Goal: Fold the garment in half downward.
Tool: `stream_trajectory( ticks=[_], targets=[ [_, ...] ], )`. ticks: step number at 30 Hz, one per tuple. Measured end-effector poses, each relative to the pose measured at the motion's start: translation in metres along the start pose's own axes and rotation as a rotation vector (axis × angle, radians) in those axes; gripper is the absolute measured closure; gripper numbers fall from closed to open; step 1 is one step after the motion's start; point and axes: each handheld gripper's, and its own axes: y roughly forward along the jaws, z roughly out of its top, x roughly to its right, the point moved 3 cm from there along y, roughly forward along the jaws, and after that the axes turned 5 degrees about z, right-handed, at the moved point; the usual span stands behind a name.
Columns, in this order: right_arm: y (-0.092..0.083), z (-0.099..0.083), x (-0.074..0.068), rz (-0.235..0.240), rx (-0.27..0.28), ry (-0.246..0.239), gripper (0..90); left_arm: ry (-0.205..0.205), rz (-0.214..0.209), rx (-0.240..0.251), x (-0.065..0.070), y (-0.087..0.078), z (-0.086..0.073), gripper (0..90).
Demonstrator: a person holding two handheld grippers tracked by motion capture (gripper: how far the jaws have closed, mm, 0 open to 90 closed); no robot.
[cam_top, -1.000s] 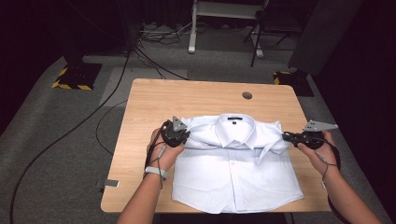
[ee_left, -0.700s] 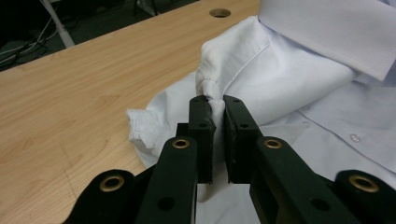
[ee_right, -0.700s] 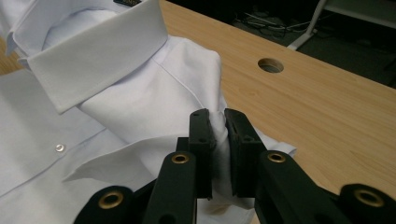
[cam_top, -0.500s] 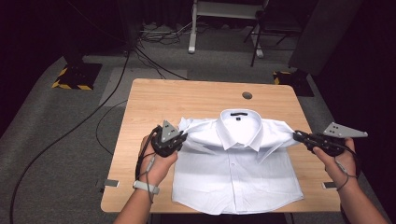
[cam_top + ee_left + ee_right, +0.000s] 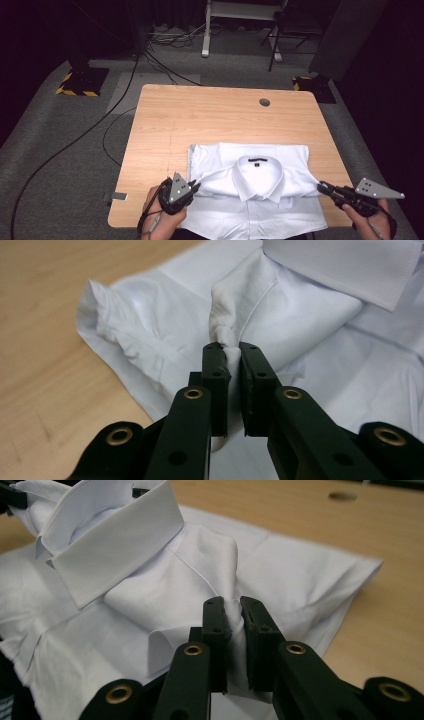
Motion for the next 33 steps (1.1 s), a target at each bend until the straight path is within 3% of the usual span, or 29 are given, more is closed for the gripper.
stream_trajectory(
  ticks=[4,7,14,20,22,23,26,27,29,30,31,32,33],
  targets=[
    [0.009,-0.034,-0.006,0.034,-0.082,0.042,80.9,0.001,-0.025,-0.072,0.008,0.011,-0.023,82.9],
    [0.016,-0.049,-0.006,0.042,-0.145,0.055,80.9,-0.015,-0.036,-0.098,0.007,0.018,-0.03,82.8],
    [0.032,-0.051,0.005,0.021,-0.189,0.04,80.9,0.008,-0.013,-0.132,0.0,0.036,-0.027,82.7],
    [0.055,-0.033,0.032,-0.03,-0.188,0.032,80.9,-0.005,0.043,-0.109,-0.026,0.064,-0.005,82.8],
    [0.057,-0.018,0.039,-0.049,-0.165,0.029,81.0,-0.043,0.048,-0.062,-0.033,0.058,0.009,83.2],
    [0.052,-0.008,0.037,-0.046,-0.142,0.023,81.0,-0.041,0.038,-0.032,-0.031,0.047,0.016,83.3],
    [0.018,0.01,0.017,-0.053,-0.087,-0.031,81.0,0.002,-0.001,-0.006,-0.013,0.013,0.018,83.6],
    [0.008,0.009,0.01,-0.044,-0.078,-0.017,81.0,-0.001,-0.019,-0.021,-0.009,0.009,0.012,83.6],
    [0.003,-0.007,-0.001,-0.018,-0.117,-0.002,81.0,-0.018,-0.057,-0.076,-0.003,0.012,-0.004,83.6],
    [0.011,-0.027,-0.002,0.006,-0.176,0.027,81.0,-0.04,-0.076,-0.108,-0.002,0.02,-0.014,83.6],
    [0.011,-0.027,-0.002,0.006,-0.176,0.027,81.0,-0.04,-0.076,-0.108,-0.002,0.02,-0.014,83.6],
    [0.02,-0.043,-0.002,0.01,-0.223,0.048,80.9,-0.044,-0.082,-0.122,-0.002,0.022,-0.017,83.5],
    [0.022,-0.046,-0.002,0.01,-0.225,0.056,80.9,-0.05,-0.085,-0.123,-0.003,0.024,-0.018,83.4]
  ],
)
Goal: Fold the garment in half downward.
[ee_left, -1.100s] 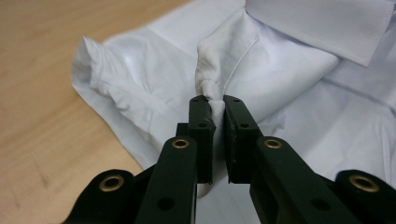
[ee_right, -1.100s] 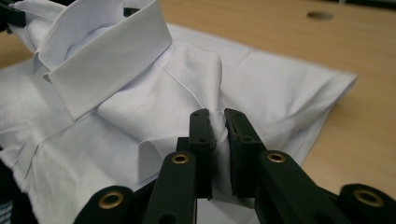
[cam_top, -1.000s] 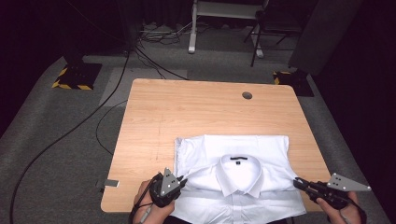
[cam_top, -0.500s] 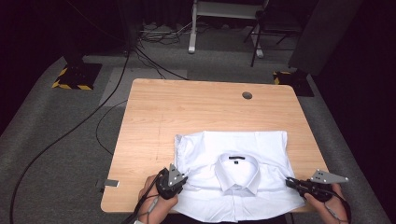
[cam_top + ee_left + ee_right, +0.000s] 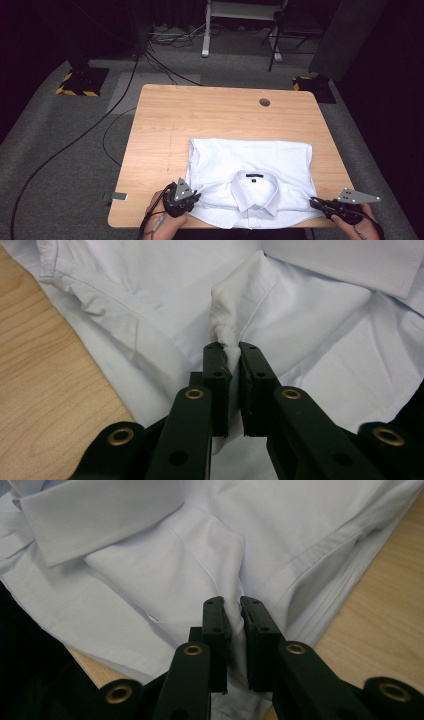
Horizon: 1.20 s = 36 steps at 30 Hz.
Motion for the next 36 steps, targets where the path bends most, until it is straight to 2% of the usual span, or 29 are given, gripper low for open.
stream_trajectory(
  ticks=[3,4,5,6,7,8,9,10,11,12,13,14,17,19,20,21,23,24,25,26,28,29,31,34,36],
  targets=[
    [0.0,-0.002,0.001,0.005,0.013,0.017,80.8,-0.02,-0.01,-0.009,-0.003,0.001,0.001,82.6],
    [0.0,-0.003,0.003,0.019,0.018,0.043,78.4,-0.026,-0.004,-0.008,-0.004,0.001,0.002,77.5],
    [0.0,-0.003,0.003,0.019,0.018,0.043,78.4,-0.043,0.013,-0.007,-0.006,0.002,0.002,77.5],
    [0.0,-0.002,0.006,0.042,0.018,0.088,61.8,-0.052,0.034,0.004,-0.008,0.001,0.003,58.3],
    [-0.001,-0.001,0.008,0.056,0.052,0.115,50.7,-0.064,0.056,0.03,-0.011,0.0,0.004,48.2],
    [-0.004,0.001,0.009,0.056,0.084,0.131,44.3,-0.082,0.073,0.084,-0.016,-0.005,0.005,42.2],
    [-0.007,0.002,0.01,0.054,0.111,0.126,41.4,-0.082,0.073,0.084,-0.016,-0.005,0.005,40.3],
    [-0.007,0.002,0.01,0.054,0.111,0.126,41.4,-0.091,0.082,0.101,-0.018,-0.008,0.004,40.3],
    [-0.013,0.007,0.013,0.037,0.156,0.118,37.7,-0.1,0.094,0.121,-0.019,-0.01,0.004,36.5],
    [-0.013,0.007,0.013,0.037,0.156,0.118,37.7,-0.103,0.104,0.141,-0.02,-0.012,0.004,36.5],
    [-0.017,0.012,0.016,0.002,0.189,0.103,33.4,-0.116,0.121,0.171,-0.021,-0.015,0.005,35.4],
    [-0.019,0.016,0.018,-0.013,0.2,0.097,33.4,-0.117,0.131,0.179,-0.021,-0.016,0.007,35.3],
    [-0.022,0.024,0.021,-0.036,0.217,0.088,33.0,-0.121,0.15,0.181,-0.022,-0.016,0.01,35.0],
    [-0.023,0.032,0.022,-0.061,0.226,0.064,33.0,-0.084,0.169,0.154,-0.02,-0.011,0.012,35.1],
    [-0.018,0.04,0.02,-0.076,0.221,0.035,32.9,-0.061,0.176,0.136,-0.018,-0.006,0.013,35.1],
    [-0.018,0.04,0.02,-0.076,0.221,0.035,32.9,-0.038,0.179,0.116,-0.016,-0.001,0.014,35.1],
    [-0.006,0.045,0.017,-0.072,0.192,-0.004,33.0,0.006,0.188,0.079,-0.013,0.01,0.014,35.0],
    [0.002,0.046,0.015,-0.067,0.167,-0.026,33.1,0.025,0.192,0.065,-0.011,0.016,0.014,35.0],
    [0.018,0.047,0.012,-0.057,0.109,-0.071,33.4,0.048,0.189,0.038,-0.01,0.025,0.014,35.0],
    [0.018,0.047,0.012,-0.057,0.109,-0.071,33.4,0.048,0.189,0.038,-0.01,0.025,0.014,34.9],
    [0.039,0.048,0.012,-0.043,0.039,-0.111,33.7,0.044,0.179,0.024,-0.009,0.031,0.014,34.2],
    [0.039,0.048,0.012,-0.043,0.039,-0.111,33.7,0.037,0.176,0.02,-0.009,0.033,0.014,34.2],
    [0.052,0.046,0.017,-0.029,-0.013,-0.101,32.8,0.032,0.17,0.01,-0.01,0.036,0.014,33.7],
    [0.058,0.043,0.022,-0.02,-0.043,-0.087,31.2,0.017,0.156,-0.018,-0.011,0.04,0.014,33.2],
    [0.061,0.042,0.028,-0.011,-0.038,-0.082,31.2,0.004,0.149,-0.022,-0.012,0.044,0.014,33.0]
  ],
)
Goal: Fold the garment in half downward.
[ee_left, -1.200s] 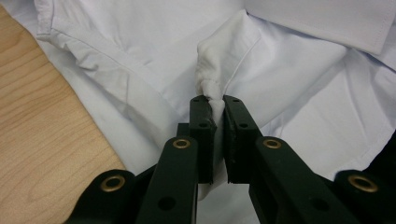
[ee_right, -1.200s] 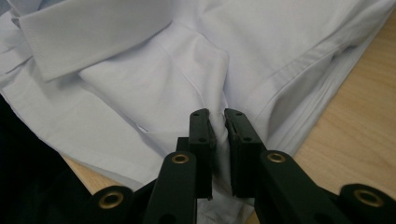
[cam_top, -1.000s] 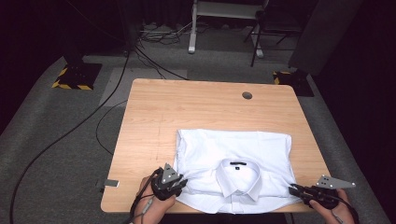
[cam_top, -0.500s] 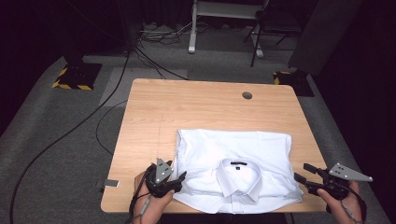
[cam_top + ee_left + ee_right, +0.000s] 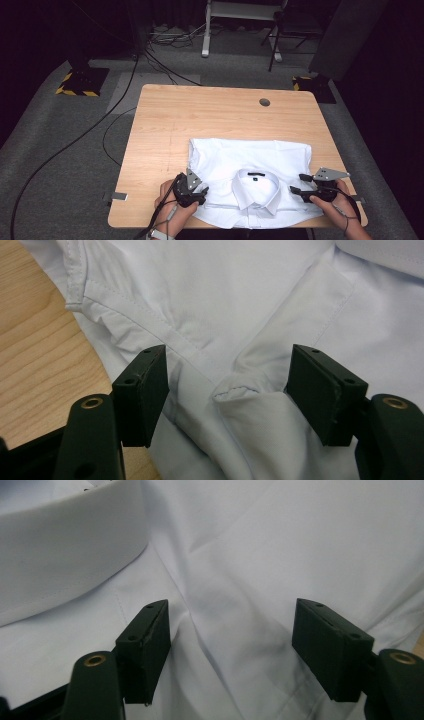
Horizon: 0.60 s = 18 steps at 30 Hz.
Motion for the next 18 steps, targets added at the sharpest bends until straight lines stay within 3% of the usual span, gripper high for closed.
stream_trajectory(
  ticks=[6,18],
  targets=[
    [-0.006,-0.004,0.01,-0.031,-0.002,0.013,30.7,-0.004,-0.006,0.006,0.007,0.006,0.005,33.8],
    [-0.033,-0.029,0.033,-0.068,0.027,0.031,29.5,0.022,-0.057,0.006,0.044,0.019,0.021,33.1]
  ],
)
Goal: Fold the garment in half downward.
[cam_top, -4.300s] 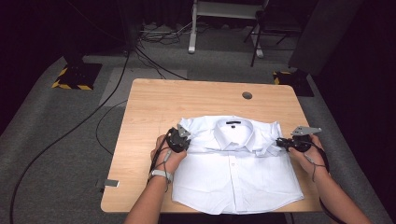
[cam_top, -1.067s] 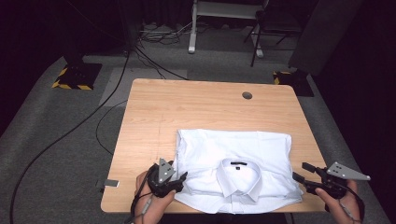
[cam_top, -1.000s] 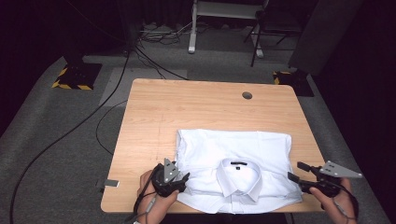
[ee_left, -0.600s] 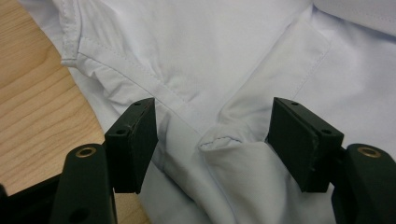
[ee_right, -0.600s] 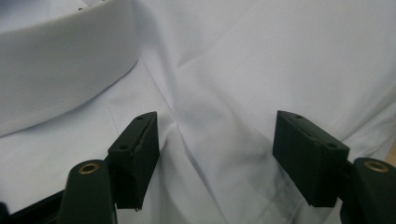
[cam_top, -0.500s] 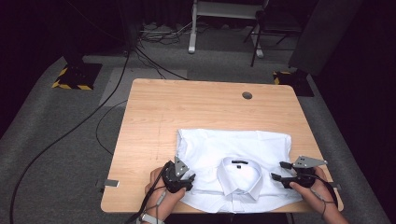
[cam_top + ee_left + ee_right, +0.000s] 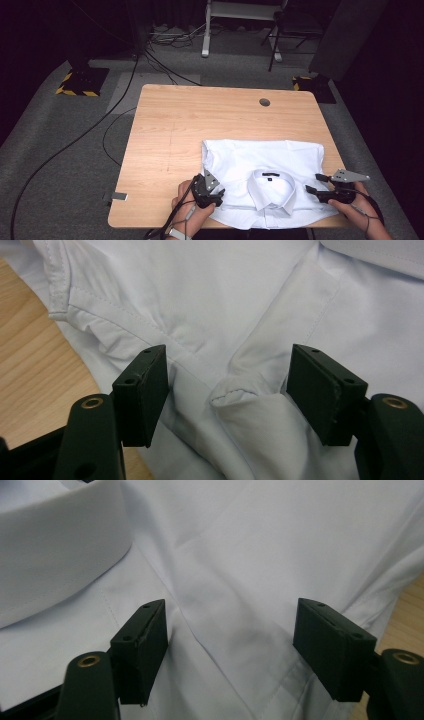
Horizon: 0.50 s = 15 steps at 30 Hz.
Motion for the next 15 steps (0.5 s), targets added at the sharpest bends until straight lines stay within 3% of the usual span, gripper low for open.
stream_trajectory(
  ticks=[9,15],
  targets=[
    [-0.02,-0.016,0.007,-0.021,-0.01,0.027,29.6,0.011,-0.032,-0.001,0.017,0.005,0.006,33.1],
    [-0.023,-0.018,0.008,-0.022,-0.007,0.028,29.5,0.015,-0.036,-0.001,0.022,0.005,0.006,33.0]
  ],
)
